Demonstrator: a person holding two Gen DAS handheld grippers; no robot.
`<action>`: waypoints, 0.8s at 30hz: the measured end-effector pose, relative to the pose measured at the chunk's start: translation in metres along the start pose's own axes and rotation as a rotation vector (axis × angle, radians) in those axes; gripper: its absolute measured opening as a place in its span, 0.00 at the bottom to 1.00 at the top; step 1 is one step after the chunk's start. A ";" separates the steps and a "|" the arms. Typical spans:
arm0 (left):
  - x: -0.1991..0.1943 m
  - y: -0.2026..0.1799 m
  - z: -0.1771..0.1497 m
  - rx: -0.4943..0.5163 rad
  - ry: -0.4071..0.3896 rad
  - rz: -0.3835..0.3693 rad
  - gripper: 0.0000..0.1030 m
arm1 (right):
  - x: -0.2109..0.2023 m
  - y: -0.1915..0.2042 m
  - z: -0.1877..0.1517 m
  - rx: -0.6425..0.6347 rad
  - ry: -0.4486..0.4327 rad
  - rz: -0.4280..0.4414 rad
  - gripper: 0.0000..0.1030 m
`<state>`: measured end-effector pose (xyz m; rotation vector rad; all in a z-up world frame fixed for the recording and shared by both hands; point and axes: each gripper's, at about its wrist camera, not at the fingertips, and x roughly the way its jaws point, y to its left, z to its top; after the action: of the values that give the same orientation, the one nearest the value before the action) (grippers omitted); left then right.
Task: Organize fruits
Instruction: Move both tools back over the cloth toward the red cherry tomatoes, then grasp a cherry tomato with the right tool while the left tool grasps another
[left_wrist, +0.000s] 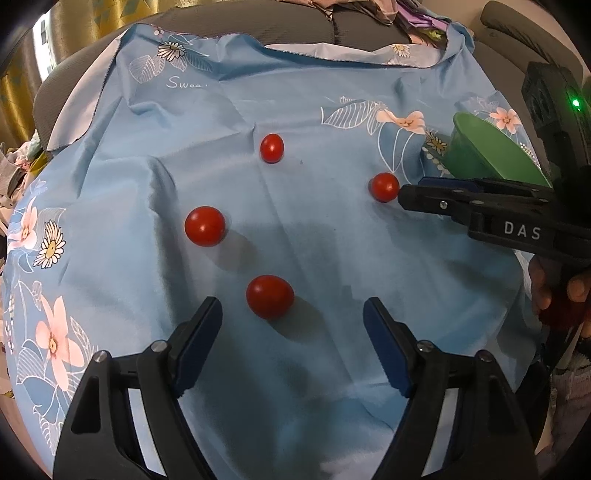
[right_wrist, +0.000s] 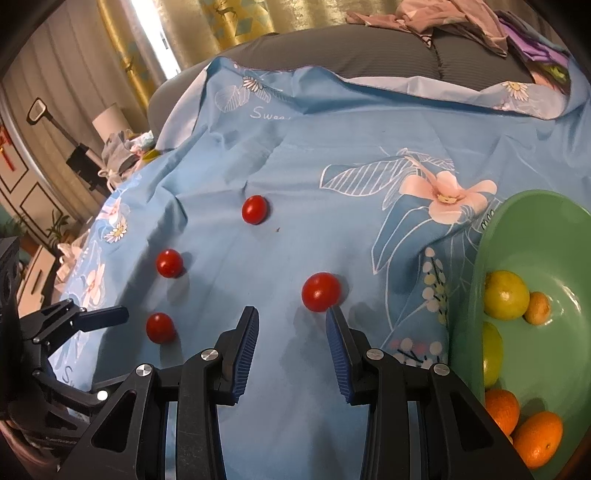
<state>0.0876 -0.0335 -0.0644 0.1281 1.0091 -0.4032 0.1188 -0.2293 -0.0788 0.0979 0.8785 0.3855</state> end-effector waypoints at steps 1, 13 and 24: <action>0.000 0.000 0.000 -0.002 0.001 -0.002 0.71 | 0.001 0.001 0.001 -0.004 0.002 -0.005 0.37; 0.006 0.006 -0.001 -0.013 0.001 -0.015 0.56 | 0.025 0.009 0.014 -0.094 0.047 -0.099 0.37; 0.015 0.014 0.000 -0.032 0.013 -0.021 0.36 | 0.047 0.013 0.023 -0.158 0.104 -0.226 0.37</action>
<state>0.1005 -0.0245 -0.0783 0.0914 1.0303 -0.4055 0.1599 -0.1987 -0.0951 -0.1677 0.9471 0.2489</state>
